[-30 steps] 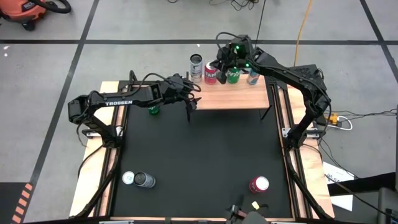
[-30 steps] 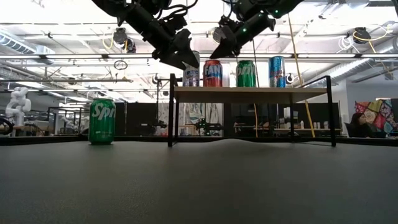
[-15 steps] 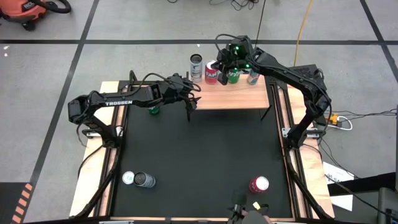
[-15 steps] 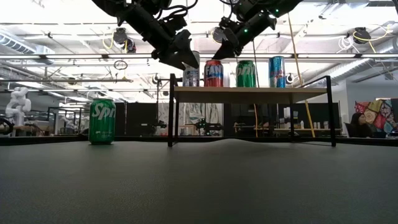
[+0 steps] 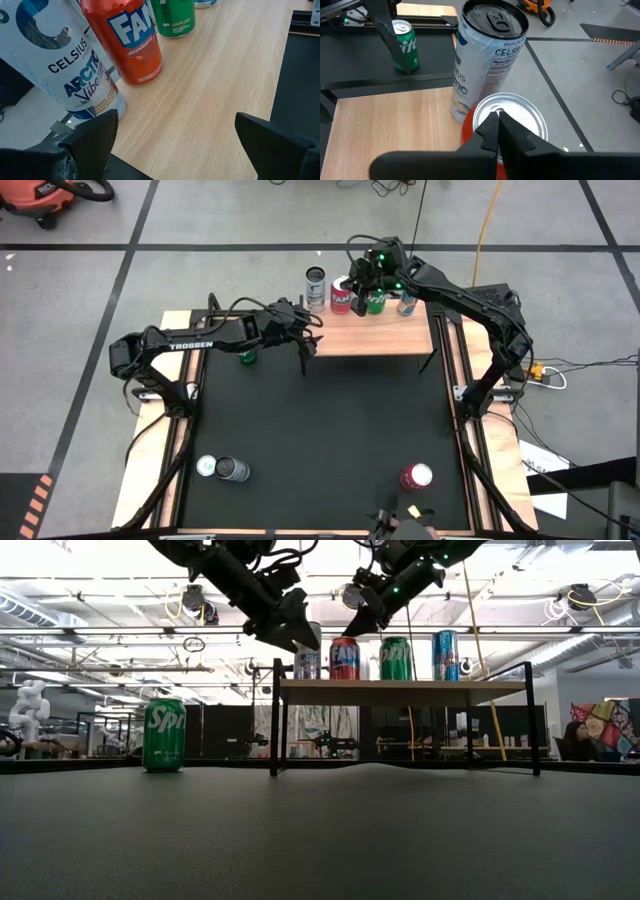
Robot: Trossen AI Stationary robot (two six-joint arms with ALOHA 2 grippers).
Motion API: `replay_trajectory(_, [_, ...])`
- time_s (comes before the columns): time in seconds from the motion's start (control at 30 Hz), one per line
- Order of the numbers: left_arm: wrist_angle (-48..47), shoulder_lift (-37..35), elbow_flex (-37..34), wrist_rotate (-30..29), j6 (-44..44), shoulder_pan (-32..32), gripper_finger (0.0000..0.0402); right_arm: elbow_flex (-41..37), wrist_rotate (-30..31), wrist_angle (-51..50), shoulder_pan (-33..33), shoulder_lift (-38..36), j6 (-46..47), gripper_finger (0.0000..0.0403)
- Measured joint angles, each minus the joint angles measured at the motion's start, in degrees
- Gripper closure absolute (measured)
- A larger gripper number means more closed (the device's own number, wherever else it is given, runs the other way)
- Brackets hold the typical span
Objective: Place canned beverage on shelf
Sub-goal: Put the left orange soda can on the shelf, then put the black soda can on the shelf aligned with the other black soda can
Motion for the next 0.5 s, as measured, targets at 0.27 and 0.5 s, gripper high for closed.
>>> replay_trajectory(0.27, [-1.70, -1.81, 0.02, -3.47, -0.11, -0.07, 0.0009, -0.17, -1.63, -0.82, -0.04, -3.43, 0.26, 0.0403])
replay_trajectory(0.5, [-3.68, -5.63, 0.02, -5.14, -0.72, -1.50, 0.0009, -0.15, -3.45, -3.40, 0.69, -6.60, 2.57, 0.0403])
